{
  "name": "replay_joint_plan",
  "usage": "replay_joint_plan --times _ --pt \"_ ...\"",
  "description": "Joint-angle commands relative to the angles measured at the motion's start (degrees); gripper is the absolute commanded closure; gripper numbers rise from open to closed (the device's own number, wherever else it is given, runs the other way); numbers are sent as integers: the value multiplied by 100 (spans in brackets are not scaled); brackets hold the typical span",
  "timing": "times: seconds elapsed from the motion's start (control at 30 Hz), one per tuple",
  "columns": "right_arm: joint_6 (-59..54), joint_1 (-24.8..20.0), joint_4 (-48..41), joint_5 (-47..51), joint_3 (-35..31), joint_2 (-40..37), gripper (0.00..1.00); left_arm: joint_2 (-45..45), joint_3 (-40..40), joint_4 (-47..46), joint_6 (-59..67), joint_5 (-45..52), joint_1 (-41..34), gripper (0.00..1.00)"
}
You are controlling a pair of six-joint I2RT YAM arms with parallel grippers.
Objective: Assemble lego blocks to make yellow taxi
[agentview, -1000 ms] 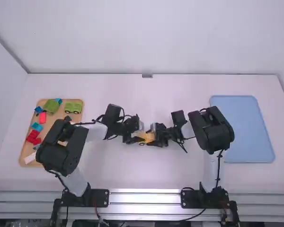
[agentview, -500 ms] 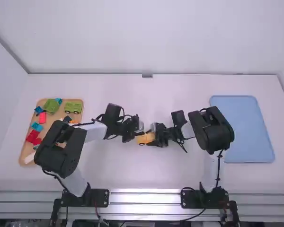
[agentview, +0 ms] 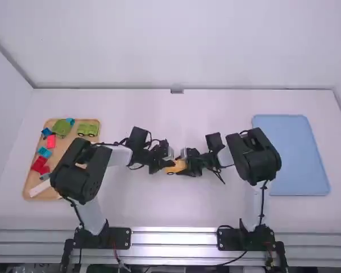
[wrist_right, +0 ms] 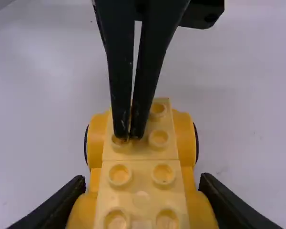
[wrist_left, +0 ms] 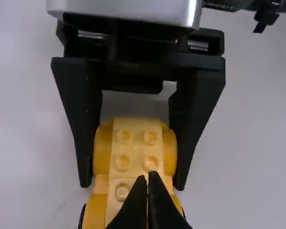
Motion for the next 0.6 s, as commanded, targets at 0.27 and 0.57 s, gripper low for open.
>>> replay_joint_plan --times 0.27,0.57 --pt "72 22 39 -48 42 66 53 48 181 -398 -20 -822 -9 98" --pt "229 -24 17 345 151 66 53 -1064 1156 -1193 -59 -863 337 48"
